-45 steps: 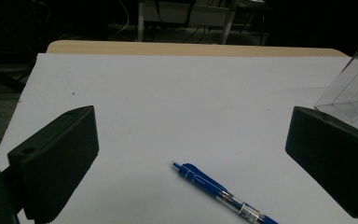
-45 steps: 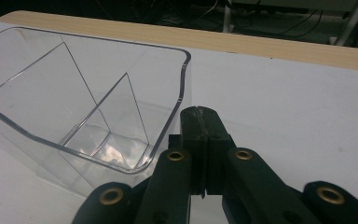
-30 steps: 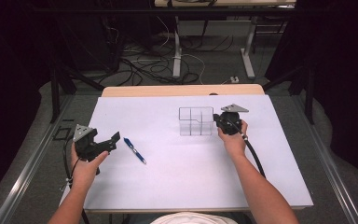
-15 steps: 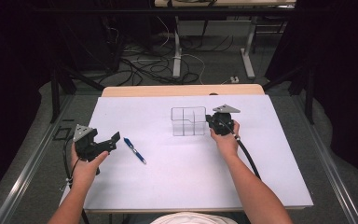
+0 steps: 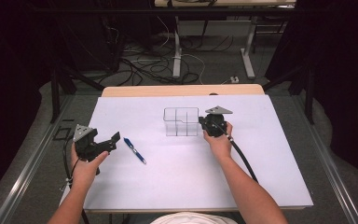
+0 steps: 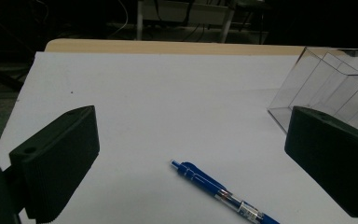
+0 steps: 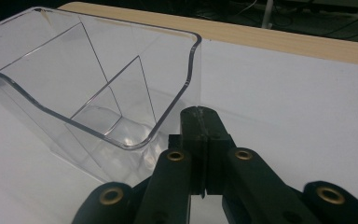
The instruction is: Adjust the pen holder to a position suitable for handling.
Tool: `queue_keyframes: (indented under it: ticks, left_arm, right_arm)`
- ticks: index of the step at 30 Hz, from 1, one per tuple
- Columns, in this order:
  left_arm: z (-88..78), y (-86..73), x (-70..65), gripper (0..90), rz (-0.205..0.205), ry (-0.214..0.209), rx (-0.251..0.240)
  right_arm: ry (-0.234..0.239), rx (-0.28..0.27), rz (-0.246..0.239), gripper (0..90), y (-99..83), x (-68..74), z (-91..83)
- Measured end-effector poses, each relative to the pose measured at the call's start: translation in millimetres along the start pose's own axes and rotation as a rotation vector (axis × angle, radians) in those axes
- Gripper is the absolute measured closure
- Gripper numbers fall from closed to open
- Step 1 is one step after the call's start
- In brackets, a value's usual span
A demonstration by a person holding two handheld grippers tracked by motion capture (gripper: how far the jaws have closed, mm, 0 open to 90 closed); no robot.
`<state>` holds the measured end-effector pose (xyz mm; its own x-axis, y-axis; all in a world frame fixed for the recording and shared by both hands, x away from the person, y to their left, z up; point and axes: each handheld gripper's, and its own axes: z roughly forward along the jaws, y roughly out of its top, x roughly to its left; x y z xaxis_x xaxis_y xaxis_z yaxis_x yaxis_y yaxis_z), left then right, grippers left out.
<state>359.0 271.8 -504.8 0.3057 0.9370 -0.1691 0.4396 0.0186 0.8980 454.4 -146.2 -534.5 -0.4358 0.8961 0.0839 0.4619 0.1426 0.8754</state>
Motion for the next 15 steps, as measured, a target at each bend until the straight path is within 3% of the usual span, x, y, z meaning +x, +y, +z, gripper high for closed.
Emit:
queue_keyframes:
  ticks: [15]
  left_arm:
    - [0.2,-0.4,0.7,3.2,-0.002,0.005,0.003]
  right_arm:
    - [0.003,0.002,-0.015,89.7,1.4,3.7,1.9]
